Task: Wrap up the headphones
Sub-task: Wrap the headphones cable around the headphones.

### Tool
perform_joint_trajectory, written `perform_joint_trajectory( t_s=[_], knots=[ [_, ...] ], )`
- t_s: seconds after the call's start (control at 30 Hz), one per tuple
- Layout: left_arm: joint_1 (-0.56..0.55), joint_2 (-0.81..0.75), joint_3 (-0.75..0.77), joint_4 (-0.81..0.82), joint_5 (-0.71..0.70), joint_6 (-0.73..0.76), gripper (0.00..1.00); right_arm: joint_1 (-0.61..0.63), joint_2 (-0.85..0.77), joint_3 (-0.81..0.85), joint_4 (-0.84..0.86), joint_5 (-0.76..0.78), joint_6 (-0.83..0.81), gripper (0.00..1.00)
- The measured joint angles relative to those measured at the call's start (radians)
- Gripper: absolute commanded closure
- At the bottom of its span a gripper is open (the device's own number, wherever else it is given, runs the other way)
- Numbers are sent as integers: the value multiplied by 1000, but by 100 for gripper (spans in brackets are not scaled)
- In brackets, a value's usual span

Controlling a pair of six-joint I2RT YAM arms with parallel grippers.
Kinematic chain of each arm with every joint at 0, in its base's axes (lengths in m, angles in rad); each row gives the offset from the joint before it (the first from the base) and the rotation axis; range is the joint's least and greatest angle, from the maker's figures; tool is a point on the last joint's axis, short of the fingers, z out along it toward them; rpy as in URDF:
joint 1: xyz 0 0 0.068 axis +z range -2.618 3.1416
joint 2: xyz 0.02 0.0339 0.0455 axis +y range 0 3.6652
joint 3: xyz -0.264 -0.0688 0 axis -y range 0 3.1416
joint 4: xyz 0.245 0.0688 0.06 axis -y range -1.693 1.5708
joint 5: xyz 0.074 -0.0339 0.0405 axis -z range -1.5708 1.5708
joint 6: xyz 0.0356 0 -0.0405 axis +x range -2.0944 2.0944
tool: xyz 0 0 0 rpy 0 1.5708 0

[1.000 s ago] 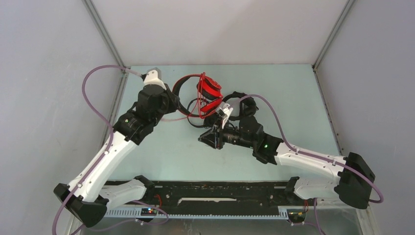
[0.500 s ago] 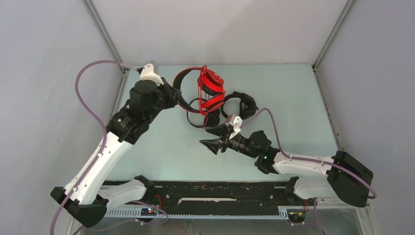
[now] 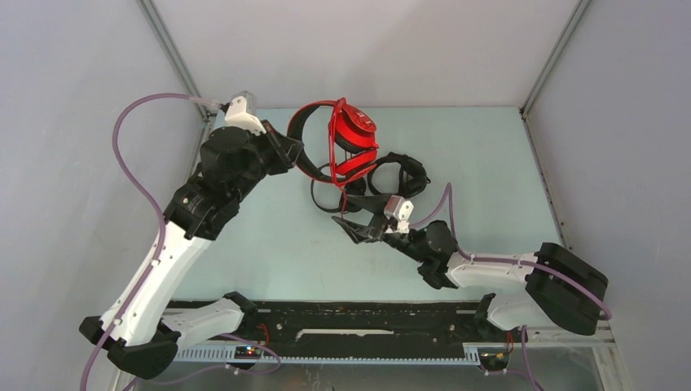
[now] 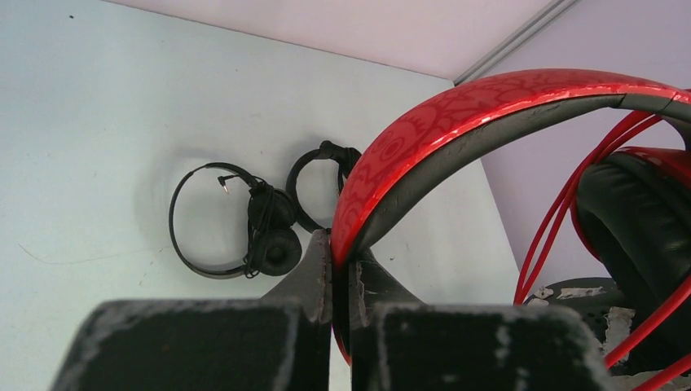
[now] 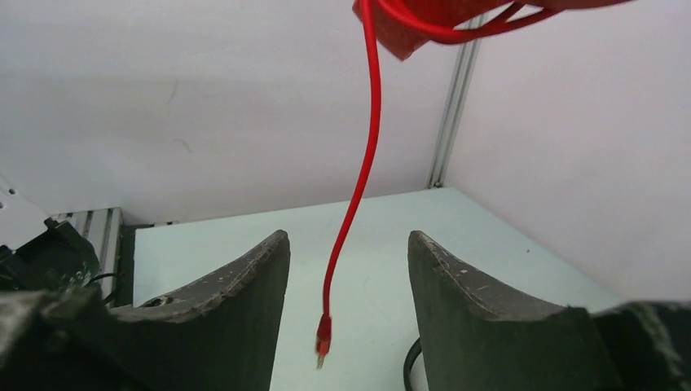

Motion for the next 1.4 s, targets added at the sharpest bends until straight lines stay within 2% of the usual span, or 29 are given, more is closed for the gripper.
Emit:
perform_joint_trajectory(
  t_s=[0.13,0.57,0.6,0.67,0.7,0.73,0.8,1.03,1.4],
  knots=[
    [0,0,4,-11,14,0,100,0,2,0,33,5,-21,48],
    [0,0,22,-20,40,-2,100,0,69,0,56,8,-31,53],
    [0,0,22,-20,42,-2,100,0,75,0,57,8,-31,57],
    [0,0,22,-20,45,-2,100,0,85,0,60,8,-31,82],
    [0,0,22,-20,48,-3,100,0,89,0,63,8,-33,88],
    [0,0,22,-20,50,-4,100,0,95,0,65,8,-32,90],
    [0,0,22,-20,58,-10,100,-1,105,0,69,6,-27,90],
    [0,0,22,-20,83,-19,100,-10,126,-1,86,-3,-13,72],
    [0,0,22,-20,92,-19,100,-14,125,-43,115,-19,-4,70]
  ],
)
